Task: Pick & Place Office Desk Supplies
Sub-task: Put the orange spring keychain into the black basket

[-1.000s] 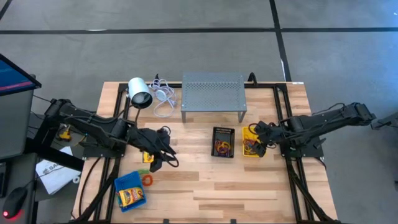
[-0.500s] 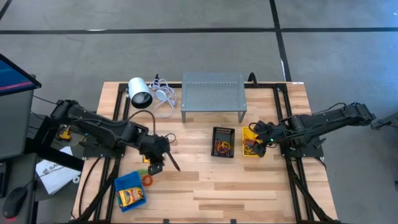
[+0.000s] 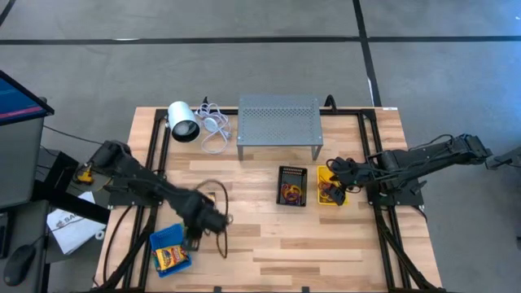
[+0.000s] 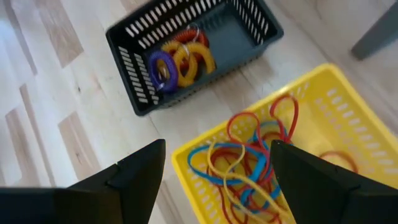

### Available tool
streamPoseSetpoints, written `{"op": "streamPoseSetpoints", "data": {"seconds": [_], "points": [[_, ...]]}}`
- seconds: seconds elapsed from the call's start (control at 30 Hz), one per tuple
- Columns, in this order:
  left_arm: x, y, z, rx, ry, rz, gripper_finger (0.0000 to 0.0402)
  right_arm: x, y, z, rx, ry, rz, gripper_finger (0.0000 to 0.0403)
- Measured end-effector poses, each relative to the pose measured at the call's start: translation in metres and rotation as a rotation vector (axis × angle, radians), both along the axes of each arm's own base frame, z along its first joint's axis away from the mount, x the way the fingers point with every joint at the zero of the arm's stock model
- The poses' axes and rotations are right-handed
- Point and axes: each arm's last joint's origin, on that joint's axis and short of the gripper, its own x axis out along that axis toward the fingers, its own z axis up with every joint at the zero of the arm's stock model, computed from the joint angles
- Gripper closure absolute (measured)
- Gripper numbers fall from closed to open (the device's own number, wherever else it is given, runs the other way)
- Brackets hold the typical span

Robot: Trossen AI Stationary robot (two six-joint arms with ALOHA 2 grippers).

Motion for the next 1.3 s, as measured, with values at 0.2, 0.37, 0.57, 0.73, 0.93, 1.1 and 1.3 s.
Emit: {"op": "streamPoseSetpoints", "data": {"seconds": [0.2,0.37,0.57,0.73,0.93,1.1,1.3], "points": [[-0.002,-0.016,-0.023,0.119,0.041,-0.168,0.0270,0.001,0.000,0.001,-0.022,-0.010,0.006,0.0117],[-0.003,-0.023,-0.031,0.173,0.027,-0.279,0.0270,0.000,0.003,0.001,-0.021,-0.011,0.022,0.0117],[-0.001,-0.030,-0.032,0.158,-0.036,-0.345,0.0270,0.000,0.008,0.001,-0.016,-0.017,0.052,0.0117],[-0.002,-0.034,-0.034,0.146,-0.066,-0.379,0.0270,0.001,0.013,0.003,-0.007,-0.051,0.074,0.0117],[-0.013,-0.034,-0.045,0.165,-0.024,-0.404,0.0270,0.001,0.016,0.003,-0.003,-0.059,0.091,0.0117],[-0.013,-0.033,-0.049,0.159,-0.035,-0.410,0.0270,0.001,0.018,0.003,0.011,-0.060,0.083,0.0117],[-0.015,-0.031,-0.060,0.150,-0.054,-0.429,0.0270,0.001,0.018,0.004,0.020,-0.069,0.074,0.0117]]}}
